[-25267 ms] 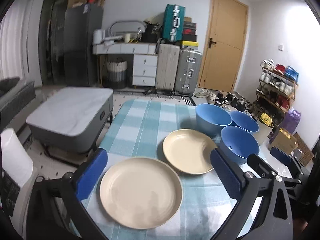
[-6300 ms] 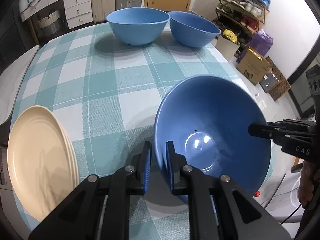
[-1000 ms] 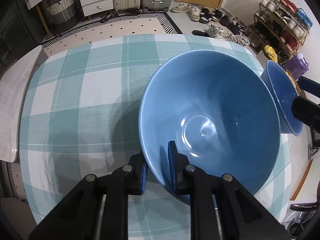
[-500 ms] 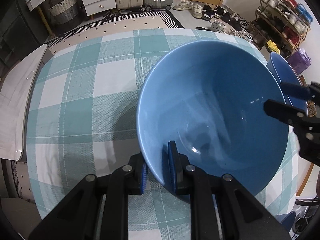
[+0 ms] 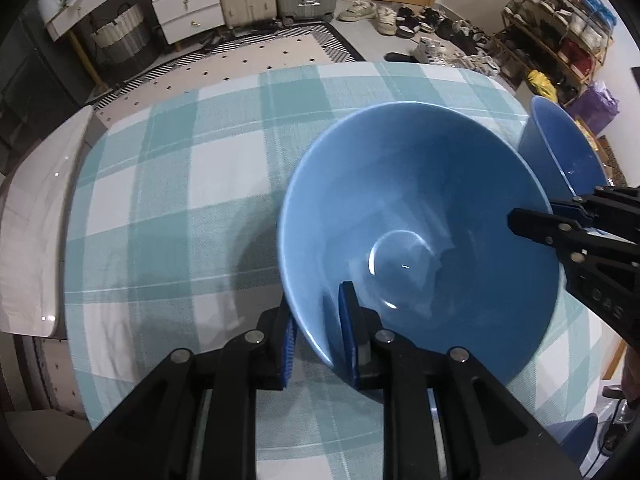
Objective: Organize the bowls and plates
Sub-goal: 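Lift the blue bowl with both tools and carry it toward the plate stack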
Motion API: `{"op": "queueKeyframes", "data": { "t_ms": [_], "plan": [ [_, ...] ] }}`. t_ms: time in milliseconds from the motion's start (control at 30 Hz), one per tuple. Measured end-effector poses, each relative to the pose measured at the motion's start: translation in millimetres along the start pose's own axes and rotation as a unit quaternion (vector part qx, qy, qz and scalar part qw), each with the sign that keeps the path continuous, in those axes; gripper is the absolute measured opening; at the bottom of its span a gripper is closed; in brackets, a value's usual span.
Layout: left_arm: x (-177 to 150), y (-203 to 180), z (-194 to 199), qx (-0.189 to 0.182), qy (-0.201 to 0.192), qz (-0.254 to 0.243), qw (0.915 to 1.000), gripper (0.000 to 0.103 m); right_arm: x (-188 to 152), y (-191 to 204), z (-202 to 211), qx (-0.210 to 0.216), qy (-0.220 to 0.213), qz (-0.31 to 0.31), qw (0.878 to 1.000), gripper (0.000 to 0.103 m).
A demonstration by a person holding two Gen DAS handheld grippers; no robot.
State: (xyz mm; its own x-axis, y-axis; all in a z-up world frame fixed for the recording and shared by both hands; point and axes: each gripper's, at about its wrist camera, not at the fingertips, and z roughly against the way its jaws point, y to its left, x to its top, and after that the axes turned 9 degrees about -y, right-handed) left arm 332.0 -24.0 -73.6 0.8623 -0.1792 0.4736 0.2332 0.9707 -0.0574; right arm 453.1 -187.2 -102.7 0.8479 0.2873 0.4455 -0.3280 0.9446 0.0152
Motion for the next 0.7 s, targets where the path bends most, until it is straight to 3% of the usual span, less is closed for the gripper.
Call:
{"op": "queueKeyframes", "data": {
  "t_ms": [700],
  "plan": [
    [-8.3,-14.1,11.2,-0.003,0.001,-0.01,0.9999,0.02,-19.6,-5.4,8.9,0.008,0.018,-0.03,0.999,0.012]
  ]
}}
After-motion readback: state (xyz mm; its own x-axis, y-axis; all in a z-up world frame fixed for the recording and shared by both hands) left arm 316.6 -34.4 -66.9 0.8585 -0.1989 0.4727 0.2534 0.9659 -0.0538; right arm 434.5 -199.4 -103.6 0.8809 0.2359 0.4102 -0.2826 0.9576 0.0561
